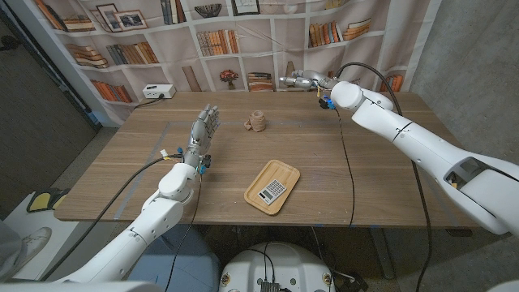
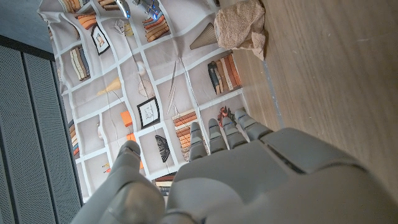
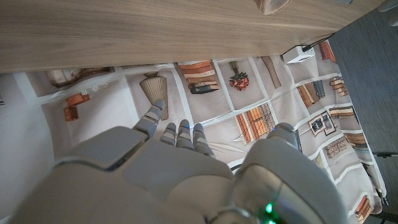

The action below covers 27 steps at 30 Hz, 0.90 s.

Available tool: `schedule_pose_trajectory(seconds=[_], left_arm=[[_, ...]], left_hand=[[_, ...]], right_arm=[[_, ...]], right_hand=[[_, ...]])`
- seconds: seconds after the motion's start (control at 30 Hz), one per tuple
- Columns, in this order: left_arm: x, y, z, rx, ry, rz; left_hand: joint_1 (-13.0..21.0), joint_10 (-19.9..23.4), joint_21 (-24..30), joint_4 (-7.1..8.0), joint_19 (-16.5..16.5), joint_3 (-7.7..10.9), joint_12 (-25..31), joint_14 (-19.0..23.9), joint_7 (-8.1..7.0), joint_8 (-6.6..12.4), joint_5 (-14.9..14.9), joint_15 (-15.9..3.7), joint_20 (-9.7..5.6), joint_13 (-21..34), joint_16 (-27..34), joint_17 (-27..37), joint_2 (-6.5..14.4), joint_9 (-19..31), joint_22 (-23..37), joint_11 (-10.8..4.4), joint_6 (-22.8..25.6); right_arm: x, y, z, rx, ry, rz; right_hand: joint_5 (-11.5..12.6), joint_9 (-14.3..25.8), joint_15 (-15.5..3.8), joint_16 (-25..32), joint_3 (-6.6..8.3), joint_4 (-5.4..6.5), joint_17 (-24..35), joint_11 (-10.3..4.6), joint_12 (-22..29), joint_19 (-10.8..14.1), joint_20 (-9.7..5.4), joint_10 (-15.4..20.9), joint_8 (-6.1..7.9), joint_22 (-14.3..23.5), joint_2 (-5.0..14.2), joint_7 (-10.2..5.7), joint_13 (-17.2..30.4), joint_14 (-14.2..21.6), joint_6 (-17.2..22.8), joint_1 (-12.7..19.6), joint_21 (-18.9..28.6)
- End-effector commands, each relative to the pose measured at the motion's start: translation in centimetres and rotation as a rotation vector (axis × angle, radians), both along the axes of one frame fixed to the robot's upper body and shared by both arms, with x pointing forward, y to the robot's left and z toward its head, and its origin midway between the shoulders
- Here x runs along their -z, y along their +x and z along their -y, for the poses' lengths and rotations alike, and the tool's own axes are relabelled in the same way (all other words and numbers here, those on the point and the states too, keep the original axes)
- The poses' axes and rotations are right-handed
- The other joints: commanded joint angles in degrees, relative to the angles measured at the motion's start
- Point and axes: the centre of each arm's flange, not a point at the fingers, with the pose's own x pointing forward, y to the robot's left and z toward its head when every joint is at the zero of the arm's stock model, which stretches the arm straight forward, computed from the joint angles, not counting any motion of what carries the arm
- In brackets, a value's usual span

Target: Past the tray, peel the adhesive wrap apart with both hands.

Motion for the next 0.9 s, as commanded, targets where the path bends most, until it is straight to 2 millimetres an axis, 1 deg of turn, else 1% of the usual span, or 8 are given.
schedule_pose_trajectory(seconds=[0.03,0.07,0.17,0.33,0.37,0.43,0.53,0.9], left_arm=[[0.0,-0.2,-0.2,-0.014,0.001,0.002],[0.0,-0.2,-0.2,-0.012,0.001,0.001],[0.2,-0.2,0.0,-0.009,0.002,-0.005],[0.4,-0.3,0.1,-0.007,0.000,-0.008],[0.4,-0.3,0.1,-0.007,0.000,-0.008],[0.4,-0.3,0.1,-0.005,0.001,-0.007],[0.4,-0.3,0.2,-0.004,0.002,-0.006],[0.5,-0.6,0.4,-0.003,0.005,-0.008]], left_hand=[[0.4,0.1,0.1,-0.06,0.1,0.19,-0.1,0.1,0.05,-0.10,0.2,0.33,0.40,0.2,-0.2,0.1,0.3,0.1,0.1,-0.01,0.4],[0.4,0.1,0.1,-0.07,0.1,0.19,-0.1,0.1,0.05,-0.09,0.2,0.34,0.39,0.2,-0.2,0.1,0.3,0.1,0.1,-0.01,0.5],[0.4,0.2,0.1,-0.07,0.1,0.20,-0.1,0.1,0.13,-0.11,0.2,0.37,0.41,0.2,-0.2,0.1,0.3,0.1,0.1,0.01,0.4],[0.4,0.2,0.1,-0.08,0.1,0.21,-0.1,0.1,0.13,-0.11,0.2,0.35,0.42,0.2,-0.2,0.1,0.3,0.1,0.1,0.09,0.4],[0.4,0.2,0.1,-0.08,0.1,0.21,-0.1,0.1,0.13,-0.12,0.2,0.34,0.43,0.2,-0.2,0.1,0.3,0.1,0.1,0.09,0.4],[0.4,0.1,0.1,-0.08,0.1,0.21,-0.1,0.1,0.11,-0.11,0.2,0.36,0.40,0.2,-0.2,0.1,0.3,0.1,0.1,0.12,0.5],[0.4,0.1,0.1,-0.08,0.1,0.22,-0.2,0.1,0.11,-0.14,0.2,0.32,0.42,0.2,-0.3,0.1,0.3,0.1,0.1,0.11,0.4],[0.4,0.2,0.1,-0.09,0.1,0.24,-0.1,0.1,0.11,-0.11,0.2,0.30,0.41,0.2,-0.3,0.1,0.3,0.1,0.1,-0.04,0.5]], right_arm=[[-0.4,0.2,-0.4,0.016,-0.053,0.010],[-0.4,0.2,-0.5,0.020,-0.059,0.012],[-0.4,0.3,-0.6,0.028,-0.074,0.013],[-0.4,0.2,-0.9,0.039,-0.087,0.019],[-0.4,0.2,-0.9,0.044,-0.087,0.026],[-0.4,0.2,-1.0,0.052,-0.085,0.036],[-0.4,0.1,-1.1,0.061,-0.098,0.041],[-0.8,-0.2,-1.9,0.087,-0.142,0.054]], right_hand=[[-0.2,0.2,-0.21,0.3,0.01,-0.40,0.0,0.26,0.0,-0.3,0.06,-0.1,0.14,0.0,-0.11,0.58,0.2,-0.5,0.0,0.6,-0.1],[-0.2,0.2,-0.22,0.4,0.03,-0.43,0.0,0.27,0.0,-0.1,-0.08,-0.1,0.14,0.0,-0.11,0.59,0.2,-0.4,0.0,0.7,0.0],[-0.2,0.2,-0.30,0.5,0.19,-0.68,0.0,0.28,0.2,0.9,-1.19,0.4,0.15,0.0,-0.08,0.65,0.2,0.1,0.1,1.0,0.3],[-0.3,0.2,-0.09,0.7,0.42,-1.11,0.0,0.19,0.3,1.8,-1.32,0.7,0.18,0.0,-0.16,0.70,0.2,0.7,0.1,1.7,0.5],[-0.3,0.2,0.04,0.9,0.53,-1.35,0.0,0.13,0.3,2.4,-1.35,0.7,0.18,0.0,-0.24,0.71,0.2,1.4,0.1,2.0,0.7],[-0.4,0.2,0.11,1.3,0.80,-1.94,-0.1,-0.19,0.8,4.9,-1.91,2.6,0.81,0.0,-0.51,0.89,0.1,3.3,1.9,2.8,1.2],[-0.4,0.2,0.27,1.5,0.89,-2.16,-0.1,-0.43,0.8,5.9,-1.48,2.8,0.90,0.0,-0.66,0.64,0.1,4.2,2.5,3.2,1.3],[-0.4,0.2,0.15,1.4,1.13,-2.45,-0.1,-0.23,0.6,7.1,-1.67,2.8,0.69,0.0,-0.66,0.62,0.0,4.6,2.3,3.7,1.5]])
